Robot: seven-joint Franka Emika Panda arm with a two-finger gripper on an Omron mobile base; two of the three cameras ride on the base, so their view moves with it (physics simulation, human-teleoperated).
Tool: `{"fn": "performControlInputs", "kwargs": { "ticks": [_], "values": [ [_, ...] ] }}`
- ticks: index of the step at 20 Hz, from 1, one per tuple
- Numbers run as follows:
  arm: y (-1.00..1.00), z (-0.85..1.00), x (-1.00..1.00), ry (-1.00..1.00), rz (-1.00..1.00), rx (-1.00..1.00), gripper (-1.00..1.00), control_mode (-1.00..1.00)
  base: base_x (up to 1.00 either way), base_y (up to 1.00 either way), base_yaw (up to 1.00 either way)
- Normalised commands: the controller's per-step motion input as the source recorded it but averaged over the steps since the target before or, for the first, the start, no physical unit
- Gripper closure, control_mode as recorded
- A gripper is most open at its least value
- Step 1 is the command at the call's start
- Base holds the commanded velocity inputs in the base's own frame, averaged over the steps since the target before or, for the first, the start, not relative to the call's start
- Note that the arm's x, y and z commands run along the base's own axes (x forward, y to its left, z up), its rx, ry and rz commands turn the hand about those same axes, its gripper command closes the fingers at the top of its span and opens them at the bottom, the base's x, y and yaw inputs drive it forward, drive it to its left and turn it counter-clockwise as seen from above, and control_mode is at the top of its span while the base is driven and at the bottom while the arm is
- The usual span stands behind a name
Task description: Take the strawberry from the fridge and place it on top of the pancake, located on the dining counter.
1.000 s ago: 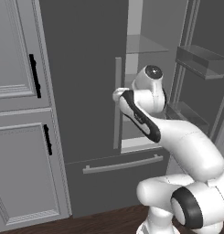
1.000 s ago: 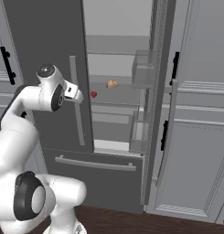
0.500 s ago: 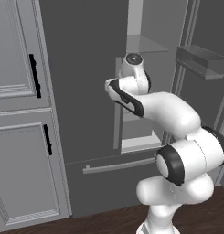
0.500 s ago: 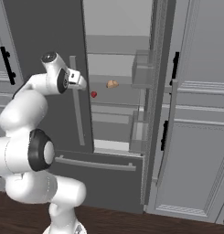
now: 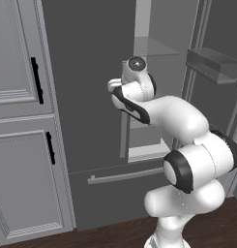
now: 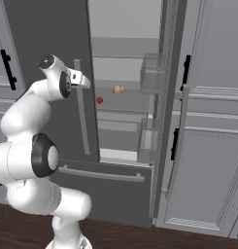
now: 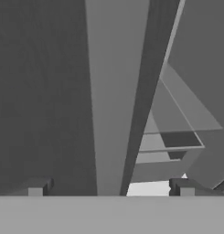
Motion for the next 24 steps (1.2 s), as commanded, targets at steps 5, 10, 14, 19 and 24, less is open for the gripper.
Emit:
{"fn": "performControlInputs", "kwargs": {
  "ticks": [5,10,14,19,24],
  "values": [
    [-0.02,0.07,0.33,0.01,0.00,0.00,-1.00,-1.00,0.00,0.00,0.00],
    [-0.02,0.01,0.44,0.08,0.00,0.00,-1.00,-1.00,0.00,0.00,0.00],
    [0.00,-0.01,0.51,-0.02,0.00,0.00,-1.00,-1.00,0.00,0.00,0.00],
    [0.00,-0.15,0.23,-0.18,0.00,0.00,-1.00,-1.00,0.00,0.00,0.00],
    [0.00,-0.14,0.10,-0.22,0.00,0.00,-1.00,-1.00,0.00,0.00,0.00]
  ]
}}
